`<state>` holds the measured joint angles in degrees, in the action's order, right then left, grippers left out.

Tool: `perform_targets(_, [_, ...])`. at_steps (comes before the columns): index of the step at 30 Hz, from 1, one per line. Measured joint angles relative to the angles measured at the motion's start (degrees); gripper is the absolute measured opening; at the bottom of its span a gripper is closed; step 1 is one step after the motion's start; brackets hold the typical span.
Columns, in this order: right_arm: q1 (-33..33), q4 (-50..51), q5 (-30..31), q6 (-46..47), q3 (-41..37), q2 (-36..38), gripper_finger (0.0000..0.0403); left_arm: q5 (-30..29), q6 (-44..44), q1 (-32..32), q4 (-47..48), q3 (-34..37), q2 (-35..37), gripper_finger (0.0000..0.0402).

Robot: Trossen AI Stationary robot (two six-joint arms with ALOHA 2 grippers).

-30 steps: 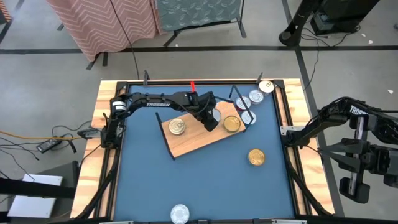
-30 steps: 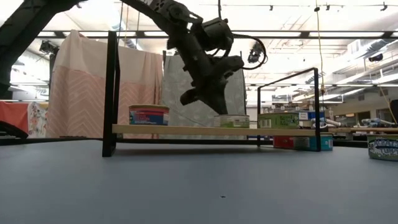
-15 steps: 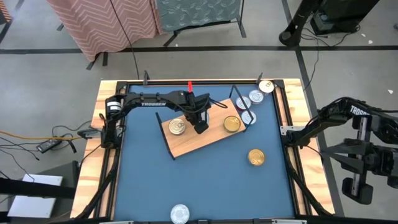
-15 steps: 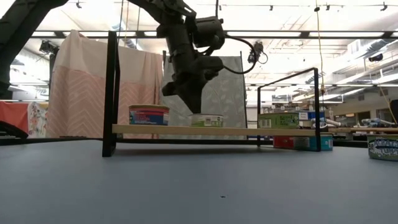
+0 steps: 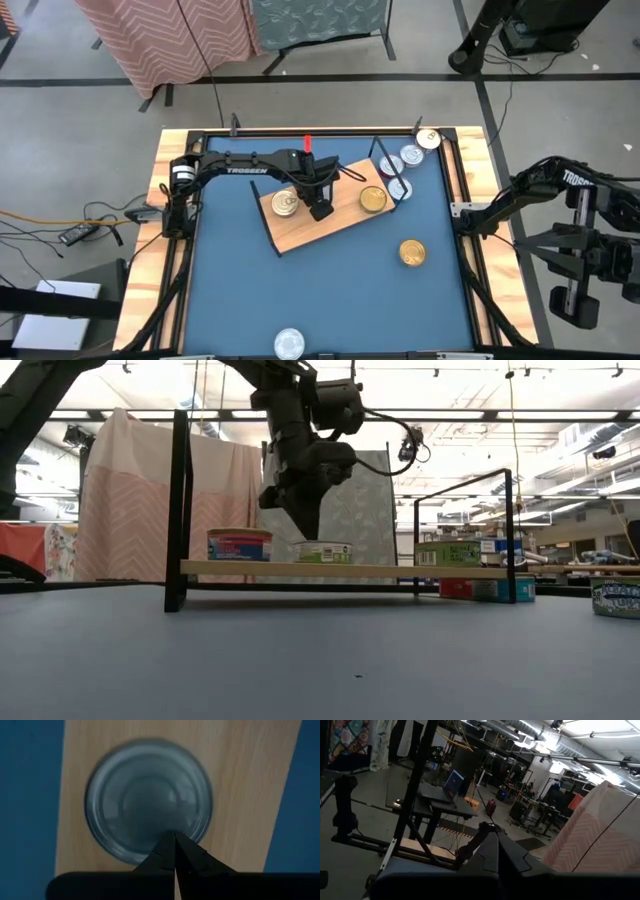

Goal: Stack canned seafood by type on shelf
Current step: Adjust the tuna cans on the shelf

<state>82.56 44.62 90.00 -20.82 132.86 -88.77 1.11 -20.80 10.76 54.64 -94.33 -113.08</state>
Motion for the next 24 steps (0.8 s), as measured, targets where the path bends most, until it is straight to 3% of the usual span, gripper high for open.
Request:
perform_targets(11, [0.0,0.02,0.0,-0.21,0.0,-0.02,0.0005,-1.6,2.43,0.5,-0.79,-5.85,2.28,0.0003])
perform_targets(19, [-0.02,0.07,0.0,-0.93,0.0,-0.02,0.0005,3.87,-1.49,-1.67,-25.63,-6.36,-0.18,0.0003])
perform_targets(24, [-0.02,-0.25,0.06,-0.62,0.01,0.0,0.0005,5.82,-3.95,-2.17,-28.67,-6.25,-5.65,0.0003])
